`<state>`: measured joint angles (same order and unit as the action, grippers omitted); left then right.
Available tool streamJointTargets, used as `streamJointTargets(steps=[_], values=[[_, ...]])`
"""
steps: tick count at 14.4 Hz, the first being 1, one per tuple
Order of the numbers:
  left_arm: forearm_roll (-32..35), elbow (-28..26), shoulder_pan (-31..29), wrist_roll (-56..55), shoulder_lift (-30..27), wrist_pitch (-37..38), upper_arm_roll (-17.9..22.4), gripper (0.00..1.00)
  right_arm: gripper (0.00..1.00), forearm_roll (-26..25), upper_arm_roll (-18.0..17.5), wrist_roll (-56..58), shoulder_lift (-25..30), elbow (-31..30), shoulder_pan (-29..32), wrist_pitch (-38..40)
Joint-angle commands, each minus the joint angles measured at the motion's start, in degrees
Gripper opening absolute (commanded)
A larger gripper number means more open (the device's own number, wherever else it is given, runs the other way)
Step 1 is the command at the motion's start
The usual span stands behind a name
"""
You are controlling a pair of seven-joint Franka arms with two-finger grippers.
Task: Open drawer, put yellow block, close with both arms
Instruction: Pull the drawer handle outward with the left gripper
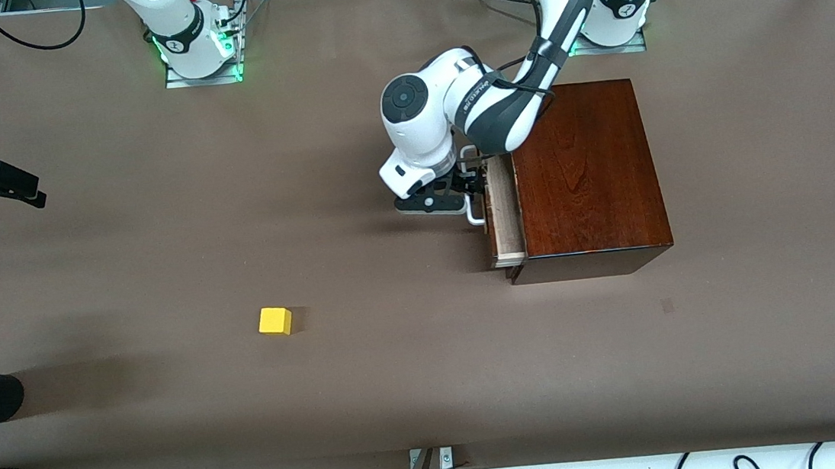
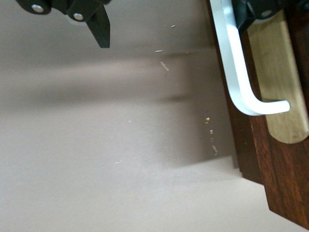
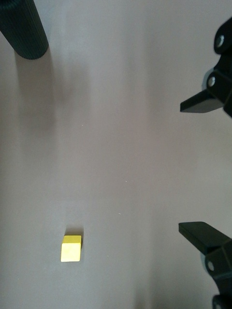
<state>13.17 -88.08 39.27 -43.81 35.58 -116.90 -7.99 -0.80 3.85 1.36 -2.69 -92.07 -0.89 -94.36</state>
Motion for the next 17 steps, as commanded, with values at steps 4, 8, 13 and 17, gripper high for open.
streamJointTargets(steps=[4, 8, 13, 17], values=[[-3.8, 6.2, 0.4, 0.6, 4.8, -5.9, -1.0, 1.0, 1.0, 0.4, -0.2, 0.9, 0.0, 0.1, 0.5, 0.0], [-7.2, 7.6, -0.1, 0.6, 4.9, -6.2, -0.5, 1.0, 1.0, 0.4, -0.2, 0.9, 0.0, 0.1, 0.5, 0.0], [-9.2, 7.7, 0.0, -0.8, 5.1, -8.1, -0.4, 1.0, 1.0, 0.4, -0.2, 0.9, 0.0, 0.1, 0.5, 0.0], [-9.1, 7.7, 0.7, -1.0, 5.4, -8.3, -0.4, 1.0, 1.0, 0.4, -0.2, 0.9, 0.0, 0.1, 0.5, 0.0]])
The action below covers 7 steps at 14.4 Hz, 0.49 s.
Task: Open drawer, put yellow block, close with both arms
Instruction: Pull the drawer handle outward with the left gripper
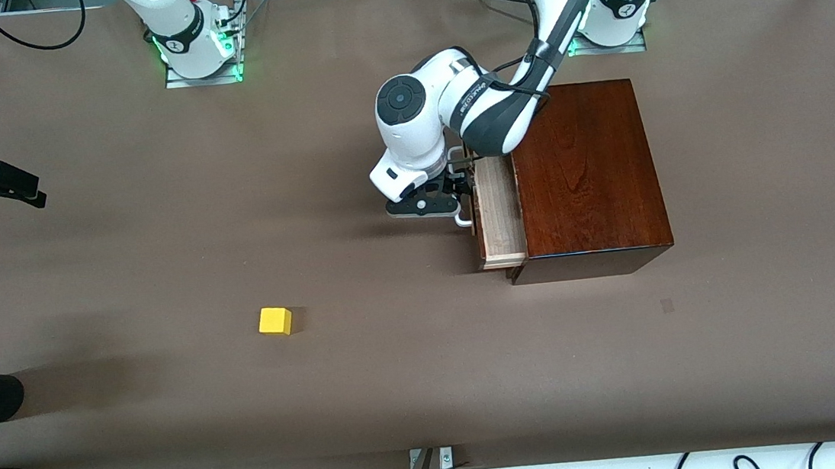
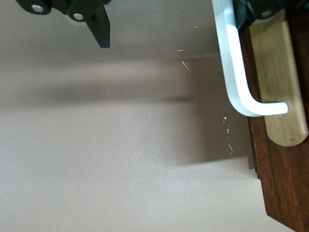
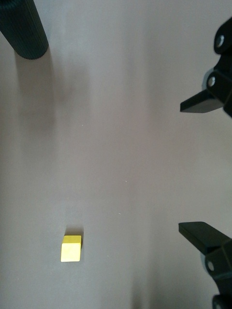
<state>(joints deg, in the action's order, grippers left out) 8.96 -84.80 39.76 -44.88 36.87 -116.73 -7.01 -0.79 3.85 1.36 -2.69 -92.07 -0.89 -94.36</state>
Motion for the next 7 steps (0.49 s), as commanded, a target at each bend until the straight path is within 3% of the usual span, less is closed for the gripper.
streamJointTargets(steps=[1, 7], values=[[-4.9, 4.4, 0.1, 0.1, 4.1, -8.5, -1.4, 1.0, 1.0, 0.5, -0.2, 0.9, 0.0, 0.1, 0.5, 0.0], [-4.6, 3.9, 1.3, -1.6, 3.5, -7.6, -2.0, 1.0, 1.0, 0.4, -0.2, 0.9, 0.0, 0.1, 0.5, 0.0]])
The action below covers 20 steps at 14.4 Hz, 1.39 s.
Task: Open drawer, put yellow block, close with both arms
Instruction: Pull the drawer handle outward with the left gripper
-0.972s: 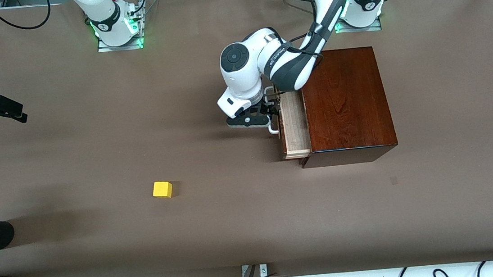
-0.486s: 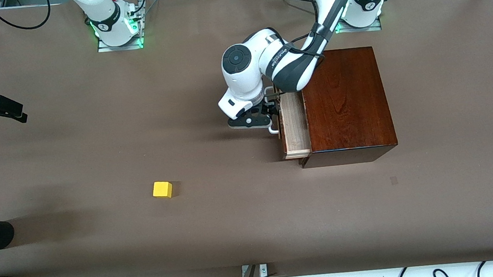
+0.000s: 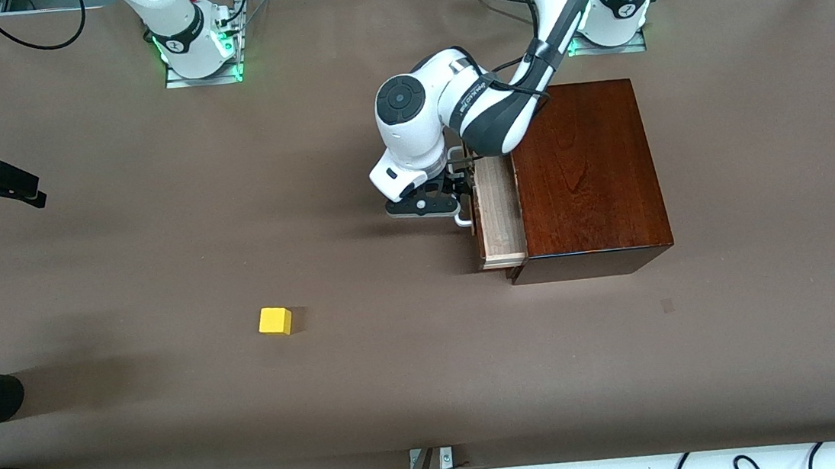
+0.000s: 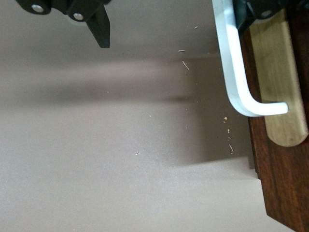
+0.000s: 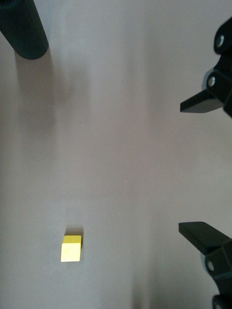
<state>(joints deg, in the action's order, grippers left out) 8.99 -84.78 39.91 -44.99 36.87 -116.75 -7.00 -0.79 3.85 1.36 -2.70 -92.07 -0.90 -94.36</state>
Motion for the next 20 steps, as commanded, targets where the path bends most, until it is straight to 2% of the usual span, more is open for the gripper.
streamJointTargets(steps=[1, 20], values=[[-4.7, 4.0, 1.1, -1.6, 3.5, -7.6, -2.0, 1.0, 1.0, 0.5, -0.2, 0.9, 0.0, 0.1, 0.5, 0.0], [-4.9, 6.0, 1.0, -2.0, 3.4, -7.7, -1.9, 1.0, 1.0, 0.4, -0.2, 1.0, 0.0, 0.1, 0.5, 0.1]])
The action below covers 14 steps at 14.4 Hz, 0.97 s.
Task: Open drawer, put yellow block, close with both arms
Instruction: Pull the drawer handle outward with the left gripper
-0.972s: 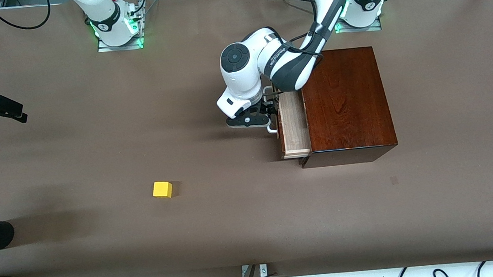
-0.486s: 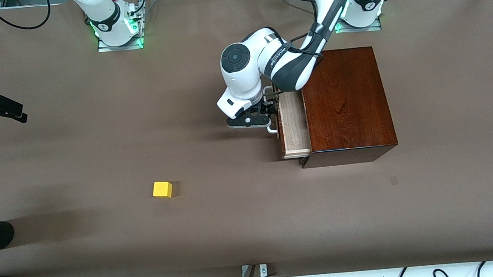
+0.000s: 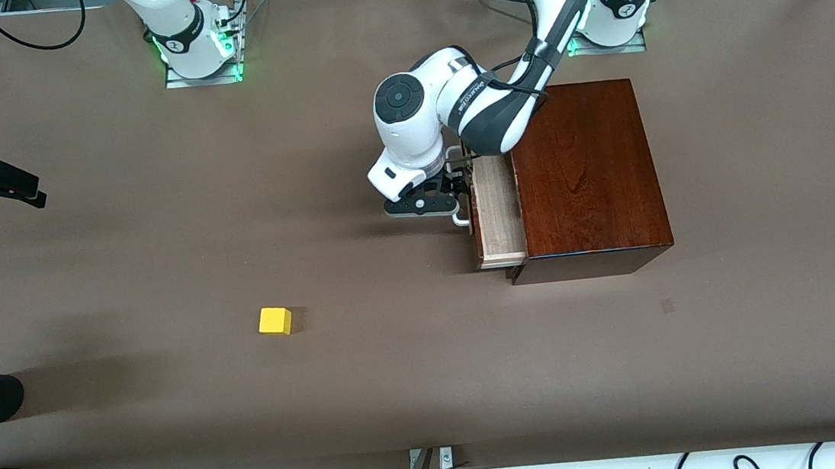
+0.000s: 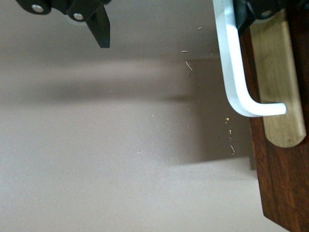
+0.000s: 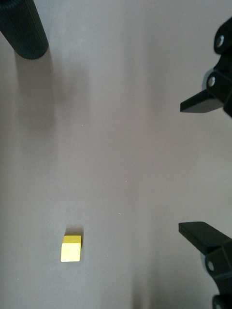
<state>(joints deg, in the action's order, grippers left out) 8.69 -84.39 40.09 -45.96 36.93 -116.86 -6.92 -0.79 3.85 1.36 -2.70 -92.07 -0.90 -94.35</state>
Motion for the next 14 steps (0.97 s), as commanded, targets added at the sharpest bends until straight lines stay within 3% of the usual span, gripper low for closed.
streamJointTargets(steps=[1, 14], values=[[-4.5, 5.6, 1.5, -1.1, 3.8, -7.6, -2.0, 1.0, 1.0, 0.4, -0.2, 1.0, 0.0, 0.1, 0.5, 0.1], [-4.7, 5.6, -0.8, -0.7, 0.3, -5.2, -1.6, 1.0, 1.0, 0.4, -0.2, 1.0, 0.0, 0.1, 0.5, 0.1]])
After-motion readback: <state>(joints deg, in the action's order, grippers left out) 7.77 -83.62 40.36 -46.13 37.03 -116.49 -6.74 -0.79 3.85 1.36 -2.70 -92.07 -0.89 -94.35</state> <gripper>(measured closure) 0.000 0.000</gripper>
